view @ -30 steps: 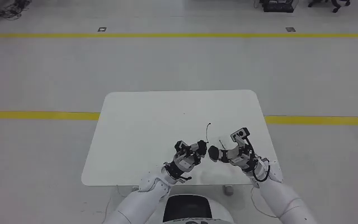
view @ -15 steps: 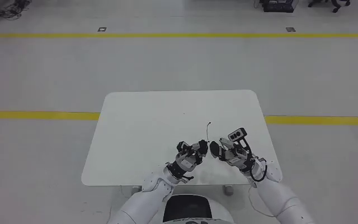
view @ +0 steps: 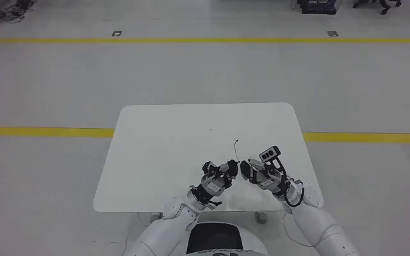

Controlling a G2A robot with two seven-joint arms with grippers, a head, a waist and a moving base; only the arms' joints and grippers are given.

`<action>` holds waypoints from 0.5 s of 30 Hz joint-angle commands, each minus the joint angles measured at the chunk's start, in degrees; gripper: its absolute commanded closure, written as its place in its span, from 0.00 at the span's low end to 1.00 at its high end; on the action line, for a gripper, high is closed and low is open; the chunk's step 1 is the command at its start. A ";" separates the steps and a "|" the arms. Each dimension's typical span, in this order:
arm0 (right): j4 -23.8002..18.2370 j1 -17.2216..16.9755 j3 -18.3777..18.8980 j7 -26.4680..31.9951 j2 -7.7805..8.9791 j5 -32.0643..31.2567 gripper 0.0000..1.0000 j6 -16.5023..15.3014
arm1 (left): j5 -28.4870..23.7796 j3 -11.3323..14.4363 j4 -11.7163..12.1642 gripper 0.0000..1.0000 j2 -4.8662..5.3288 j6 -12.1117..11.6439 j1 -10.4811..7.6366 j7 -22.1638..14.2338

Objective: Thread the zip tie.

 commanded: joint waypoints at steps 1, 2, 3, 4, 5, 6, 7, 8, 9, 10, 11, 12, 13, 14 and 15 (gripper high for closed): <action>0.10 0.09 -0.02 0.03 -0.10 -0.07 0.79 0.04 | 0.00 0.00 0.00 1.00 0.00 0.00 0.00 0.00; 0.13 0.13 -0.02 0.05 -0.14 -0.10 0.80 0.06 | 0.00 0.00 0.00 1.00 0.00 0.00 0.00 0.00; 0.16 0.18 -0.01 0.07 -0.18 -0.14 0.82 0.09 | 0.00 0.00 0.00 1.00 0.00 0.00 0.00 0.00; 0.19 0.24 0.00 0.12 -0.24 -0.18 0.82 0.14 | 0.00 0.00 0.00 1.00 0.00 0.00 0.00 0.00; 0.21 0.29 0.01 0.15 -0.28 -0.22 0.83 0.18 | 0.00 0.00 0.00 1.00 0.00 0.00 0.00 0.00; 0.24 0.34 0.02 0.17 -0.32 -0.26 0.84 0.22 | 0.00 0.00 0.00 1.00 0.00 0.00 0.00 0.00; 0.28 0.40 0.03 0.19 -0.37 -0.32 0.84 0.28 | 0.00 0.00 0.00 1.00 0.00 0.00 0.00 0.00; 0.31 0.45 0.03 0.18 -0.41 -0.36 0.85 0.31 | 0.00 0.00 0.00 1.00 0.00 0.00 0.00 0.00; 0.34 0.50 0.03 0.18 -0.46 -0.42 0.85 0.34 | 0.00 0.00 0.00 1.00 0.00 0.00 0.00 0.00; 0.38 0.56 0.01 0.20 -0.50 -0.51 0.85 0.40 | 0.00 0.00 0.00 1.00 0.00 0.00 0.00 0.00; 0.44 0.63 0.00 0.20 -0.55 -0.60 0.85 0.45 | 0.00 0.00 0.00 1.00 0.00 0.00 0.00 0.00; 0.50 0.68 -0.01 0.19 -0.59 -0.66 0.85 0.49 | 0.00 0.00 0.00 1.00 0.00 0.00 0.00 0.00; 0.55 0.73 -0.02 0.19 -0.63 -0.71 0.85 0.55 | 0.00 0.00 0.00 1.00 0.00 0.00 0.00 0.00; 0.63 0.80 -0.03 0.17 -0.69 -0.77 0.84 0.61 | 0.00 0.00 0.00 1.00 0.00 0.00 0.00 0.00; 0.70 0.86 -0.04 0.16 -0.73 -0.82 0.85 0.65 | 0.00 0.00 0.00 1.00 0.00 0.00 0.00 0.00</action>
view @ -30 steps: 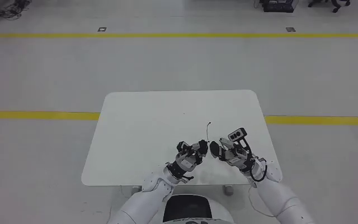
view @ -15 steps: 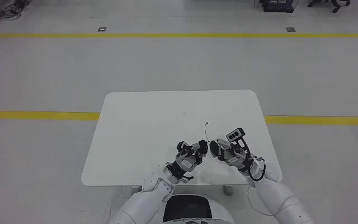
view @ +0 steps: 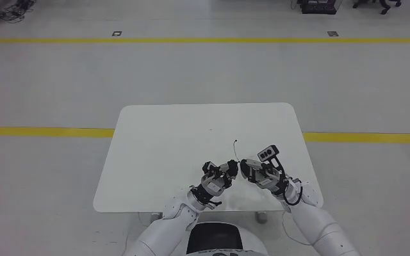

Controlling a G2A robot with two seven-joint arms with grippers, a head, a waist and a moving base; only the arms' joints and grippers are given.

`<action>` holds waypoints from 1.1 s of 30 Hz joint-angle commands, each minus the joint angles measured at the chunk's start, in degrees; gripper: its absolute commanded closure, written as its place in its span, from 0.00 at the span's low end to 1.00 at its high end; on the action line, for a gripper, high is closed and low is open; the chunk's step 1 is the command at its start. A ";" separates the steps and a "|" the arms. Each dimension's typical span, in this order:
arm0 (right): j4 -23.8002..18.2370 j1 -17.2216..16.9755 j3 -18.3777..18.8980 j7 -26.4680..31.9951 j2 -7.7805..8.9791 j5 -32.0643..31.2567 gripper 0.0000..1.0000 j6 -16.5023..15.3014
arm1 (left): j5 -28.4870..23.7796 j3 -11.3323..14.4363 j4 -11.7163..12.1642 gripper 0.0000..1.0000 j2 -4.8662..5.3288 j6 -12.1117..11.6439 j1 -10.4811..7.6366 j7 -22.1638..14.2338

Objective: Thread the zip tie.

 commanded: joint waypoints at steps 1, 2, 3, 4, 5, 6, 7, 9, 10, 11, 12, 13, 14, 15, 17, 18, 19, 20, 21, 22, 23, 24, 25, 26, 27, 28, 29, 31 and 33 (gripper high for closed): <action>0.13 0.11 -0.02 -0.03 -0.08 -0.10 0.85 0.09 | 0.00 0.00 0.00 1.00 0.00 0.00 0.00 0.00; 0.19 0.18 -0.04 -0.05 -0.12 -0.14 0.85 0.14 | 0.00 0.00 0.00 1.00 0.00 0.00 0.00 0.00; 0.27 0.26 -0.05 -0.07 -0.18 -0.20 0.85 0.17 | 0.00 0.00 0.00 1.00 0.00 0.00 0.00 0.00; 0.33 0.33 -0.07 -0.07 -0.22 -0.23 0.85 0.21 | 0.00 0.00 0.00 1.00 0.00 0.00 0.00 0.00; 0.39 0.41 -0.08 -0.08 -0.27 -0.28 0.85 0.25 | 0.00 0.00 0.00 1.00 0.00 0.00 0.00 0.00; 0.48 0.50 -0.10 -0.08 -0.33 -0.34 0.85 0.29 | 0.00 0.00 0.00 1.00 0.00 0.00 0.00 0.00; 0.53 0.57 -0.11 -0.09 -0.37 -0.39 0.86 0.32 | 0.00 0.00 0.00 1.00 0.00 0.00 0.00 0.00; 0.66 0.71 -0.14 -0.07 -0.46 -0.51 0.87 0.41 | 0.00 0.00 0.00 1.00 0.00 0.00 0.00 0.00; 0.72 0.76 -0.16 -0.06 -0.50 -0.57 0.87 0.46 | 0.00 0.00 0.00 1.00 0.00 0.00 0.00 0.00; 0.80 0.81 -0.18 -0.07 -0.54 -0.65 0.88 0.51 | 0.00 0.00 0.00 1.00 0.00 0.00 0.00 0.00; 0.89 0.87 -0.20 -0.09 -0.58 -0.72 0.89 0.55 | 0.00 0.00 0.00 1.00 0.00 0.00 0.00 0.00; 1.01 0.92 -0.22 -0.10 -0.63 -0.79 0.93 0.60 | 0.00 0.00 0.00 1.00 0.00 0.00 0.00 0.00; 1.12 0.95 -0.25 -0.11 -0.67 -0.84 1.00 0.66 | 0.00 0.00 0.00 1.00 0.00 0.00 0.00 0.00; 1.26 0.98 -0.27 -0.11 -0.71 -0.89 1.00 0.71 | 0.00 0.00 0.00 1.00 0.00 0.00 0.00 0.00; 1.53 1.05 -0.29 -0.09 -0.80 -0.99 1.00 0.75 | 0.00 0.00 0.00 1.00 0.00 0.00 0.00 0.00; 1.65 1.07 -0.29 -0.08 -0.83 -1.05 1.00 0.77 | 0.00 0.00 0.00 1.00 0.00 0.00 0.00 0.00; 1.78 1.11 -0.28 -0.11 -0.87 -1.20 1.00 0.76 | 0.00 0.00 0.00 1.00 0.00 0.00 0.00 0.00; 1.87 1.12 -0.27 -0.13 -0.89 -1.36 1.00 0.73 | 0.00 0.00 0.00 1.00 0.00 0.00 0.00 0.00; 1.95 1.14 -0.24 -0.18 -0.91 -1.56 1.00 0.67 | 0.00 0.00 0.00 1.00 0.00 0.00 0.00 0.00; 2.00 1.15 -0.20 -0.22 -0.93 -1.74 1.00 0.60 | 0.00 0.00 0.00 1.00 0.00 0.00 0.00 0.00; 2.06 1.14 -0.15 -0.26 -0.96 -1.88 1.00 0.56 | 0.00 0.00 0.00 1.00 0.00 0.00 0.00 0.00; 2.14 1.12 -0.10 -0.30 -0.98 -1.96 1.00 0.52 | 0.00 0.00 0.00 1.00 0.00 0.00 0.00 0.00; 2.21 1.12 -0.03 -0.32 -0.99 -2.00 1.00 0.50 | 0.00 0.00 0.00 1.00 0.00 0.00 0.00 0.00; 2.30 1.10 0.06 -0.29 -1.02 -1.99 1.00 0.51 | 0.00 0.00 0.00 1.00 0.00 0.00 0.00 0.00; 2.38 1.09 0.15 -0.27 -1.03 -1.95 1.00 0.52 | 0.00 0.00 0.00 1.00 0.00 0.00 0.00 0.00; 2.47 1.07 0.24 -0.24 -1.05 -1.91 1.00 0.53 | 0.00 0.00 0.00 1.00 0.00 0.00 0.00 0.00; 2.55 1.05 0.32 -0.19 -1.06 -1.90 1.00 0.54 | 0.00 0.00 0.00 1.00 0.00 0.00 0.00 0.00; 2.72 0.98 0.46 -0.09 -1.10 -1.90 1.00 0.56 | 0.00 0.00 0.00 1.00 0.00 0.00 0.00 0.00; 2.91 0.91 0.55 -0.01 -1.15 -1.93 1.00 0.60 | 0.00 0.00 0.00 1.00 0.00 0.00 0.00 0.00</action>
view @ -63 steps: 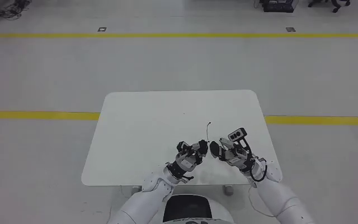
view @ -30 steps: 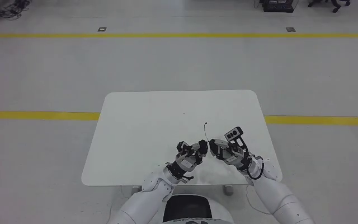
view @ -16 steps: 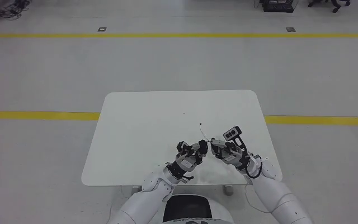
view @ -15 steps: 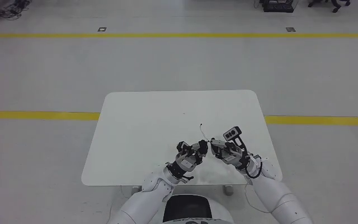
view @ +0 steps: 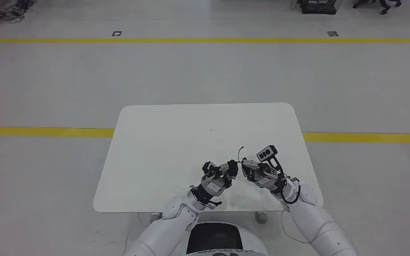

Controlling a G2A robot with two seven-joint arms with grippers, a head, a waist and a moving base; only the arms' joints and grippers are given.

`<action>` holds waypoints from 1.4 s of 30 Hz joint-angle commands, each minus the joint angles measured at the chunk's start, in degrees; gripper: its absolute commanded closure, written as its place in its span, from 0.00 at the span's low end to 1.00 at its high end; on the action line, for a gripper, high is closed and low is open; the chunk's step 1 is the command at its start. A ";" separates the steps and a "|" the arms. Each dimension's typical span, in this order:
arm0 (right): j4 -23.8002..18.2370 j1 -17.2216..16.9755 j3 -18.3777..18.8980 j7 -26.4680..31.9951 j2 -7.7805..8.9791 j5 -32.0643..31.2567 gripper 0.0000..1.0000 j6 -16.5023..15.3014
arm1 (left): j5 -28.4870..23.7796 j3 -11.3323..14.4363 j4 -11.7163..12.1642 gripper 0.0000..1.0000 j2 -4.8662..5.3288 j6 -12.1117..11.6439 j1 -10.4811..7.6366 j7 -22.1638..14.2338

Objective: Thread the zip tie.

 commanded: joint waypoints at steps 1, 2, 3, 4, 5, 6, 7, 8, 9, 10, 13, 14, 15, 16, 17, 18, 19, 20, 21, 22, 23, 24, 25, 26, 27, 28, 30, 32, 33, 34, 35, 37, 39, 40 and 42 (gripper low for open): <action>0.17 -0.06 0.07 0.06 -0.04 -0.05 1.00 0.04 | 0.00 0.00 0.00 1.00 0.00 0.00 0.00 0.00; 0.26 -0.08 0.12 0.10 -0.06 -0.06 1.00 0.09 | 0.00 0.00 0.00 1.00 0.00 0.00 0.00 0.00; 0.36 -0.09 0.16 0.13 -0.07 -0.08 1.00 0.13 | 0.00 0.00 0.00 1.00 0.00 0.00 0.00 0.00; 0.45 -0.09 0.23 0.16 -0.10 -0.10 1.00 0.17 | 0.00 0.00 0.00 1.00 0.00 0.00 0.00 0.00; 0.53 -0.10 0.28 0.16 -0.12 -0.08 1.00 0.22 | 0.00 0.00 0.00 1.00 0.00 0.00 0.00 0.00; 0.61 -0.12 0.34 0.15 -0.13 -0.05 1.00 0.26 | 0.00 0.00 0.00 1.00 0.00 0.00 0.00 0.00; 0.67 -0.13 0.42 0.16 -0.16 -0.03 1.00 0.30 | 0.00 0.00 0.00 1.00 0.00 0.00 0.00 0.00; 0.71 -0.14 0.48 0.17 -0.17 -0.05 1.00 0.33 | 0.00 0.00 0.00 1.00 0.00 0.00 0.00 0.00; 0.75 -0.15 0.54 0.19 -0.19 -0.07 1.00 0.35 | 0.00 0.00 0.00 1.00 0.00 0.00 0.00 0.00; 0.79 -0.17 0.62 0.20 -0.20 -0.10 1.00 0.36 | 0.00 0.00 0.00 1.00 0.00 0.00 0.00 0.00; 0.99 -0.27 0.88 0.18 -0.22 -0.20 1.00 0.42 | 0.00 0.00 0.00 1.00 0.00 0.00 0.00 0.00; 1.06 -0.30 0.97 0.16 -0.24 -0.25 1.00 0.45 | 0.00 0.00 0.00 1.00 0.00 0.00 0.00 0.00; 1.13 -0.32 1.02 0.15 -0.25 -0.30 1.00 0.47 | 0.00 0.00 0.00 1.00 0.00 0.00 0.00 0.00; 1.19 -0.34 1.08 0.13 -0.26 -0.35 1.00 0.50 | 0.00 0.00 0.00 1.00 0.00 0.00 0.00 0.00; 1.25 -0.38 1.14 0.12 -0.28 -0.40 1.00 0.52 | 0.00 0.00 0.00 1.00 0.00 0.00 0.00 0.00; 1.30 -0.41 1.20 0.10 -0.29 -0.44 1.00 0.55 | 0.00 0.00 0.00 1.00 0.00 0.00 0.00 0.00; 1.36 -0.43 1.26 0.09 -0.30 -0.48 1.00 0.57 | 0.00 0.00 0.00 1.00 0.00 0.00 0.00 0.00; 1.41 -0.46 1.31 0.07 -0.31 -0.52 1.00 0.59 | 0.00 0.00 0.00 1.00 0.00 0.00 0.00 0.00; 1.45 -0.50 1.38 0.03 -0.33 -0.59 1.00 0.61 | 0.00 0.00 0.00 1.00 0.00 0.00 0.00 0.00; 1.52 -0.54 1.45 -0.11 -0.33 -0.70 1.00 0.62 | 0.00 0.00 0.00 1.00 0.00 0.00 0.00 0.00; 1.55 -0.58 1.54 -0.30 -0.33 -0.84 1.00 0.61 | 0.00 0.00 0.00 1.00 0.00 0.00 0.00 0.00; 1.53 -0.64 1.63 -0.45 -0.34 -0.97 1.00 0.62 | 0.00 0.00 0.00 1.00 0.00 0.00 0.00 0.00; 1.54 -0.68 1.71 -0.55 -0.35 -1.01 1.00 0.65 | 0.00 0.00 0.00 1.00 0.00 0.00 0.00 0.00; 1.54 -0.72 1.79 -0.62 -0.35 -1.01 1.00 0.68 | 0.00 0.00 0.00 1.00 0.00 0.00 0.00 0.00; 1.52 -0.77 1.87 -0.67 -0.36 -1.04 1.00 0.72 | 0.00 0.00 0.00 1.00 0.00 0.00 0.00 0.00; 1.49 -0.80 1.93 -0.69 -0.37 -1.07 1.00 0.75 | 0.00 0.00 0.00 1.00 0.00 0.00 0.00 0.00; 1.48 -0.86 2.04 -0.74 -0.39 -1.11 1.00 0.82 | 0.00 0.00 0.00 1.00 0.00 0.00 0.00 0.00; 1.48 -0.91 2.15 -0.76 -0.42 -1.17 1.00 0.89 | 0.00 0.00 0.00 1.00 0.00 0.00 0.00 0.00; 1.51 -0.92 2.19 -0.78 -0.43 -1.20 1.00 0.93 | 0.00 0.00 0.00 1.00 0.00 0.00 0.00 0.00; 1.54 -0.92 2.23 -0.80 -0.44 -1.24 1.00 0.97 | 0.00 0.00 0.00 1.00 0.00 0.00 0.00 0.00; 1.62 -0.93 2.28 -0.82 -0.46 -1.28 1.00 1.01 | 0.00 0.00 0.00 1.00 0.00 0.00 0.00 0.00; 1.77 -0.95 2.35 -0.91 -0.49 -1.33 1.00 1.06 | 0.00 0.00 0.00 1.00 0.00 0.00 0.00 0.00; 1.97 -0.93 2.46 -0.99 -0.52 -1.36 1.00 1.12 | 0.00 0.00 0.00 1.00 0.00 0.00 0.00 0.00; 2.06 -0.91 2.51 -1.02 -0.53 -1.37 1.00 1.14 | 0.00 0.00 0.00 1.00 0.00 0.00 0.00 0.00; 2.20 -0.90 2.60 -1.08 -0.57 -1.40 1.00 1.17 | 0.00 0.00 0.00 1.00 0.00 0.00 0.00 0.00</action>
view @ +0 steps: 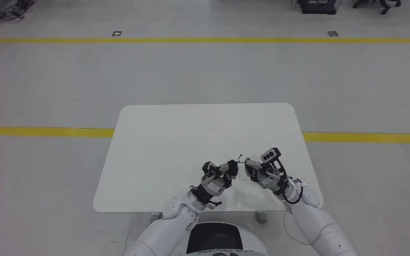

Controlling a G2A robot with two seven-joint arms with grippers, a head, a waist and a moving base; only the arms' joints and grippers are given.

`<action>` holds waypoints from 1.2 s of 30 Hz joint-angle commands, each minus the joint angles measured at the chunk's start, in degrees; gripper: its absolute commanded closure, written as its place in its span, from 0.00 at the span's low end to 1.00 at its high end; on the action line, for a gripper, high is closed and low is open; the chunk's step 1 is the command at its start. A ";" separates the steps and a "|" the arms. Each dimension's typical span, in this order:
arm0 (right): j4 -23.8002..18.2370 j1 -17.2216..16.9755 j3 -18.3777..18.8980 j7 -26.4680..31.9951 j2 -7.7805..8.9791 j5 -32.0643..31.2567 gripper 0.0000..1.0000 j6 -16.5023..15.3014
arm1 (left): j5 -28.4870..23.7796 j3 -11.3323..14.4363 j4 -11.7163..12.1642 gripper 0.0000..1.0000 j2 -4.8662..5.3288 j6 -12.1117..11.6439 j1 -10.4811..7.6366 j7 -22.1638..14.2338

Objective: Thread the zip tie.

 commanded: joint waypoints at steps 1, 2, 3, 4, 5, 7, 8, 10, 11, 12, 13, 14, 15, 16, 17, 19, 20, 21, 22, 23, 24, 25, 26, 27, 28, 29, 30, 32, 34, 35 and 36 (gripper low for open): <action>0.11 0.00 0.07 -0.02 -0.03 0.00 1.00 0.03 | 0.00 0.00 0.00 1.00 0.00 0.00 0.00 0.00; 0.15 -0.01 0.10 -0.03 -0.05 -0.01 1.00 0.04 | 0.00 0.00 0.00 1.00 0.00 0.00 0.00 0.00; 0.20 -0.01 0.13 -0.05 -0.07 -0.03 1.00 0.06 | 0.00 0.00 0.00 1.00 0.00 0.00 0.00 0.00; 0.26 -0.03 0.16 -0.09 -0.09 -0.06 1.00 0.08 | 0.00 0.00 0.00 1.00 0.00 0.00 0.00 0.00; 0.31 -0.04 0.17 -0.12 -0.10 -0.10 1.00 0.09 | 0.00 0.00 0.00 1.00 0.00 0.00 0.00 0.00; 0.41 -0.06 0.23 -0.16 -0.14 -0.15 1.00 0.12 | 0.00 0.00 0.00 1.00 0.00 0.00 0.00 0.00; 0.46 -0.06 0.25 -0.17 -0.16 -0.17 1.00 0.14 | 0.00 0.00 0.00 1.00 0.00 0.00 0.00 0.00; 0.59 -0.07 0.31 -0.17 -0.19 -0.20 1.00 0.19 | 0.00 0.00 0.00 1.00 0.00 0.00 0.00 0.00; 0.65 -0.07 0.33 -0.17 -0.21 -0.22 1.00 0.21 | 0.00 0.00 0.00 1.00 0.00 0.00 0.00 0.00; 0.71 -0.07 0.36 -0.16 -0.22 -0.23 1.00 0.23 | 0.00 0.00 0.00 1.00 0.00 0.00 0.00 0.00; 0.78 -0.07 0.39 -0.14 -0.24 -0.25 1.00 0.24 | 0.00 0.00 0.00 1.00 0.00 0.00 0.00 0.00; 0.85 -0.07 0.42 -0.13 -0.26 -0.26 1.00 0.26 | 0.00 0.00 0.00 1.00 0.00 0.00 0.00 0.00; 0.91 -0.07 0.45 -0.11 -0.27 -0.27 1.00 0.26 | 0.00 0.00 0.00 1.00 0.00 0.00 0.00 0.00; 1.00 -0.07 0.48 -0.08 -0.29 -0.28 1.00 0.28 | 0.00 0.00 0.00 1.00 0.00 0.00 0.00 0.00; 1.08 -0.07 0.50 -0.07 -0.31 -0.30 1.00 0.30 | 0.00 0.00 0.00 1.00 0.00 0.00 0.00 0.00; 1.24 -0.03 0.54 -0.05 -0.34 -0.34 1.00 0.36 | 0.00 0.00 0.00 1.00 0.00 0.00 0.00 0.00; 1.32 -0.02 0.55 -0.05 -0.36 -0.35 1.00 0.38 | 0.00 0.00 0.00 1.00 0.00 0.00 0.00 0.00; 1.40 0.00 0.57 -0.05 -0.38 -0.37 1.00 0.39 | 0.00 0.00 0.00 1.00 0.00 0.00 0.00 0.00; 1.46 0.02 0.58 -0.04 -0.40 -0.38 1.00 0.41 | 0.00 0.00 0.00 1.00 0.00 0.00 0.00 0.00; 1.53 0.04 0.59 -0.01 -0.42 -0.39 1.00 0.43 | 0.00 0.00 0.00 1.00 0.00 0.00 0.00 0.00; 1.60 0.06 0.60 0.00 -0.44 -0.40 1.00 0.44 | 0.00 0.00 0.00 1.00 0.00 0.00 0.00 0.00; 1.67 0.09 0.61 0.00 -0.46 -0.42 1.00 0.47 | 0.00 0.00 0.00 1.00 0.00 0.00 0.00 0.00; 1.73 0.12 0.61 0.00 -0.49 -0.44 1.00 0.49 | 0.00 0.00 0.00 1.00 0.00 0.00 0.00 0.00; 1.79 0.14 0.62 0.00 -0.50 -0.46 1.00 0.52 | 0.00 0.00 0.00 1.00 0.00 0.00 0.00 0.00; 1.87 0.17 0.63 -0.02 -0.52 -0.49 1.00 0.54 | 0.00 0.00 0.00 1.00 0.00 0.00 0.00 0.00; 1.94 0.20 0.64 -0.02 -0.54 -0.52 1.00 0.56 | 0.00 0.00 0.00 1.00 0.00 0.00 0.00 0.00; 2.04 0.26 0.65 -0.02 -0.56 -0.55 1.00 0.59 | 0.00 0.00 0.00 1.00 0.00 0.00 0.00 0.00; 2.18 0.34 0.67 0.00 -0.60 -0.59 1.00 0.64 | 0.00 0.00 0.00 1.00 0.00 0.00 0.00 0.00; 2.32 0.40 0.69 -0.01 -0.64 -0.66 1.00 0.72 | 0.00 0.00 0.00 1.00 0.00 0.00 0.00 0.00; 2.40 0.43 0.70 -0.01 -0.65 -0.70 1.00 0.75 | 0.00 0.00 0.00 1.00 0.00 0.00 0.00 0.00; 2.51 0.49 0.72 -0.02 -0.67 -0.74 1.00 0.79 | 0.00 0.00 0.00 1.00 0.00 0.00 0.00 0.00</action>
